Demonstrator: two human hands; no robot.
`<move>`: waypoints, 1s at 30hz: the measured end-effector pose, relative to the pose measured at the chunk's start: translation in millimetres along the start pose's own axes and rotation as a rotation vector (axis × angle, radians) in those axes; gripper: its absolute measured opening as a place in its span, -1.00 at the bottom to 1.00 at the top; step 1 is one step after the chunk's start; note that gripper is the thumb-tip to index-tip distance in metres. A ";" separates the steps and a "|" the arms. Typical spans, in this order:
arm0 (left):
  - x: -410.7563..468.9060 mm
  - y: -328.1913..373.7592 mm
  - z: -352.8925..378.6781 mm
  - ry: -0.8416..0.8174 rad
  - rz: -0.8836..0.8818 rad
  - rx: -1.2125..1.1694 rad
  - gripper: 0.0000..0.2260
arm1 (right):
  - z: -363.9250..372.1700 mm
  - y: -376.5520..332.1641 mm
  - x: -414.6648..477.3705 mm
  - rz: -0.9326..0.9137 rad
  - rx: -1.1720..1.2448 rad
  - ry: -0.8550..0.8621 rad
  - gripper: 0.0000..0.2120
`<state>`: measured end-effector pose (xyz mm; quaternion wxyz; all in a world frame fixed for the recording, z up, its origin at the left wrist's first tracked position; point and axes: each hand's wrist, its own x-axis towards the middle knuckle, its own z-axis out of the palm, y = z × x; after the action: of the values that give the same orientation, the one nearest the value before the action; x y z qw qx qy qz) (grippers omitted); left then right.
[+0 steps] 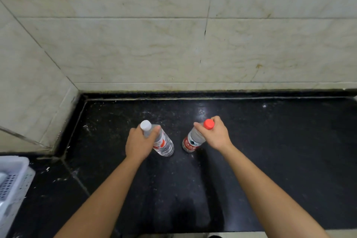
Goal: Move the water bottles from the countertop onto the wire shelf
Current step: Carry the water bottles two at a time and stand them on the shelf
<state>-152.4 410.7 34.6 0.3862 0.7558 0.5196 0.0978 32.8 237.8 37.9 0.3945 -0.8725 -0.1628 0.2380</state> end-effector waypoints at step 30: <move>16.3 16.0 38.6 -0.182 0.142 -0.387 -0.80 | 13.7 41.0 -59.6 -0.024 0.030 0.003 -0.35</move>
<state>-112.6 403.6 15.1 0.5614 0.7080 0.3998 0.1541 -20.4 192.0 15.8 0.4107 -0.8647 -0.1692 0.2344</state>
